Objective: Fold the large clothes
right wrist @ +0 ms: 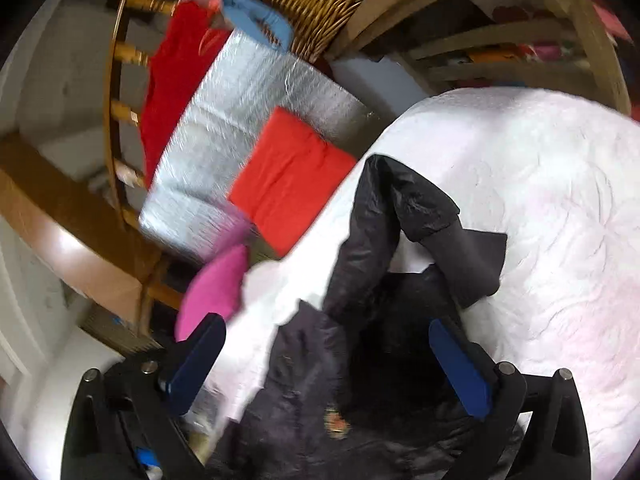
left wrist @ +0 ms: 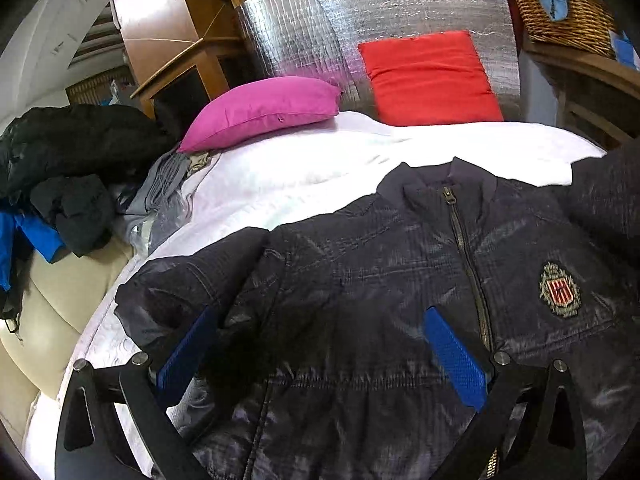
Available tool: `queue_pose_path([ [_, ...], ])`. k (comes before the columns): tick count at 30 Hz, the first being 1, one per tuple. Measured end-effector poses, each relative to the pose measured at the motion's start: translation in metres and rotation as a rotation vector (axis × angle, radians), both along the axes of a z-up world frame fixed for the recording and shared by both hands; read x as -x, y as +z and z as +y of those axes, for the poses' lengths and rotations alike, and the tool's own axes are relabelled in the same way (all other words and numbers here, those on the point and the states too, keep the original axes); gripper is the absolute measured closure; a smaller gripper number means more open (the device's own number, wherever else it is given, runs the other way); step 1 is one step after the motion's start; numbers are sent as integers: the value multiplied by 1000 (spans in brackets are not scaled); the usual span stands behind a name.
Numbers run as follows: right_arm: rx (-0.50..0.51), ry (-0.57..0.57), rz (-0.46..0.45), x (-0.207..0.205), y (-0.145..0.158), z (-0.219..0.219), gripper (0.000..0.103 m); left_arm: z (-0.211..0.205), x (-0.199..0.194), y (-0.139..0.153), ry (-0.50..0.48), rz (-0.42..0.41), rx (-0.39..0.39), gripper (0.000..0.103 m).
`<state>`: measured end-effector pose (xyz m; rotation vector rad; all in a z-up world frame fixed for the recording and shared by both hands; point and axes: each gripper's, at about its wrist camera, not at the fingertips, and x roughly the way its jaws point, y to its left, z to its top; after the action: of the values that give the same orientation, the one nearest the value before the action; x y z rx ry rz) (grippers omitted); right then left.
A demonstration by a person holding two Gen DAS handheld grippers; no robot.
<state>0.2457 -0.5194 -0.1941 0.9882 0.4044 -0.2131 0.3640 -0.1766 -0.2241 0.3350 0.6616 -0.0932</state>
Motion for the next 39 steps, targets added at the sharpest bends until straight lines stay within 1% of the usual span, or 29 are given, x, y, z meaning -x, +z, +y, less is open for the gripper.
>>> queue_pose_path([
  [1,30,23,18,-7,-1,5,1,0,0,2,3,-3,3,0],
  [2,49,40,33,-11,-4,9,6,1,-1,4,8,-9,5,0],
  [3,80,67,61,-18,-9,15,17,3,-2,5,15,-15,5,0],
  [4,112,101,91,-28,-12,22,24,3,-3,6,20,-20,4,0],
  [5,134,125,115,-32,-16,26,40,4,-4,6,28,-23,3,0],
  [6,156,150,142,-38,-22,32,61,6,-6,6,38,-21,1,0],
  [7,169,171,165,-37,-29,35,68,8,-8,5,47,-12,2,0],
  [8,178,192,191,-43,-35,40,68,10,-11,4,54,0,6,0],
  [11,166,258,196,-52,-46,59,77,14,-13,6,67,8,14,0],
  [14,178,319,211,-55,-49,84,77,17,-13,11,68,-8,22,0],
  [16,157,380,223,-56,-57,105,77,20,-13,13,77,-19,25,0],
  [17,148,401,244,-57,-62,113,77,22,-13,14,81,-20,28,0],
  [19,130,435,325,-59,-78,127,74,26,-15,15,90,-16,35,0],
  [20,109,431,362,-58,-87,131,72,27,-16,14,95,-15,37,0],
  [21,81,422,369,-57,-90,132,72,28,-15,14,96,-15,38,0],
  [22,32,410,357,-52,-92,129,68,28,-15,14,93,-14,39,0],
  [23,-10,405,348,-49,-91,125,47,28,-14,13,83,-7,41,0],
  [24,-60,405,328,-44,-89,121,17,26,-13,13,64,3,48,0],
  [25,-120,401,286,-38,-87,116,11,24,-11,13,49,9,53,0],
  [26,-176,385,230,-29,-85,110,10,20,-9,14,31,14,54,0],
  [27,-219,373,196,-22,-83,104,10,14,-7,15,13,17,51,0],
  [28,-247,369,178,-17,-84,100,10,9,-5,16,-3,22,50,0],
  [29,-298,356,153,-11,-87,93,10,3,-4,17,-22,32,50,0],
  [31,-443,321,114,-3,-102,77,10,-15,-2,20,-59,61,50,0],
  [33,-633,253,20,10,-122,57,11,-38,-1,24,-89,93,33,0],
  [34,-677,225,-8,13,-126,52,12,-47,1,26,-109,100,29,0],
  [35,-711,189,-47,18,-128,42,12,-60,6,28,-137,104,22,0],
  [36,-720,162,-84,24,-125,33,12,-72,13,31,-164,104,13,0],
  [39,-689,88,-186,35,-111,5,15,-96,36,30,-239,102,18,0],
])
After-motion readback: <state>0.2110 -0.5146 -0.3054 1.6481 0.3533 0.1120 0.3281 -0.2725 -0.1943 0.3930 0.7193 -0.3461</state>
